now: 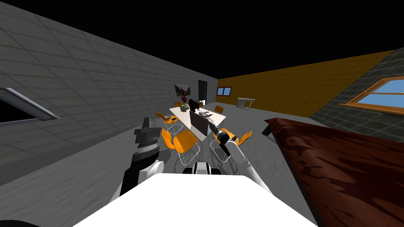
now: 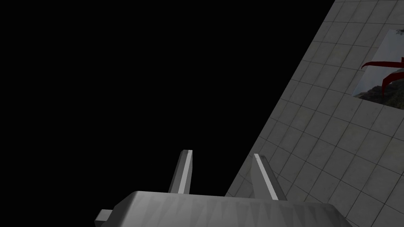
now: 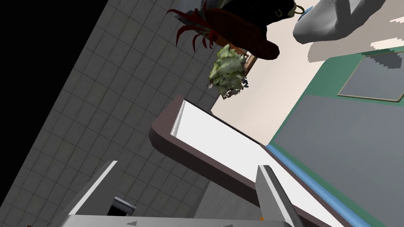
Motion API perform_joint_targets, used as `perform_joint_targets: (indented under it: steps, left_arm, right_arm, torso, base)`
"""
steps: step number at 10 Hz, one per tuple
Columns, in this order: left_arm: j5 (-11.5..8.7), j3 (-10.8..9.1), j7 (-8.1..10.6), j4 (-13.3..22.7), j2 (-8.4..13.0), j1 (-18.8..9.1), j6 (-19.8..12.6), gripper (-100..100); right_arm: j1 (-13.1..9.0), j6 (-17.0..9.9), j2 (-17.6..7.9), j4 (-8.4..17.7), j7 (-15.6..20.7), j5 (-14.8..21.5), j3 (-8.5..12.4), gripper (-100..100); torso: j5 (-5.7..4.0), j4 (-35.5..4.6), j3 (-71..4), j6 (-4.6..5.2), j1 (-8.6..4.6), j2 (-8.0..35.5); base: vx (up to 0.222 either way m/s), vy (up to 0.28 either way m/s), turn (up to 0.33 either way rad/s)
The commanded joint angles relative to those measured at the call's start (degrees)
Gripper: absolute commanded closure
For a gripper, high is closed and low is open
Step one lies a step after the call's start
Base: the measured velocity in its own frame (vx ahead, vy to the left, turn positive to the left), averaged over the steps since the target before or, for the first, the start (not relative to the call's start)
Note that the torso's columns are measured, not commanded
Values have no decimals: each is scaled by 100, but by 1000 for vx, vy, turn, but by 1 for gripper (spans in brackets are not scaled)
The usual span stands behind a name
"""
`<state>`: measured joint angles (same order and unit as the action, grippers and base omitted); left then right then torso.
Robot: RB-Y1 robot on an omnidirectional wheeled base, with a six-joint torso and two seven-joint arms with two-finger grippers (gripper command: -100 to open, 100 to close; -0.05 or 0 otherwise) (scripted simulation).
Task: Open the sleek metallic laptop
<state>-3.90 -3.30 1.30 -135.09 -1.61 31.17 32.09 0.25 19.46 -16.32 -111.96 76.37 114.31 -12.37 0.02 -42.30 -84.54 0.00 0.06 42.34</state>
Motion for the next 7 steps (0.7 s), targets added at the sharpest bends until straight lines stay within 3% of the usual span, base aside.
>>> perform_joint_targets:
  steps: [1,2,7]
  left_arm:
    - [0,1,0,0,-1,1,0,0]
    - [0,1,0,0,-1,0,0,0]
    - [0,0,0,0,0,0,0,0]
  right_arm:
    - [-50,42,-36,1,-37,-28,45,-100]
    - [-56,55,-40,0,-48,-31,52,100]
    - [-369,410,-297,377,-753,-508,328,100]
  torso:
    - [6,4,-10,0,23,-18]
    - [3,4,-7,-1,4,-9]
    - [-10,26,-15,-1,-15,-22]
  base:
    - [39,51,-17]
    - [6,8,1]
    - [28,5,-42]
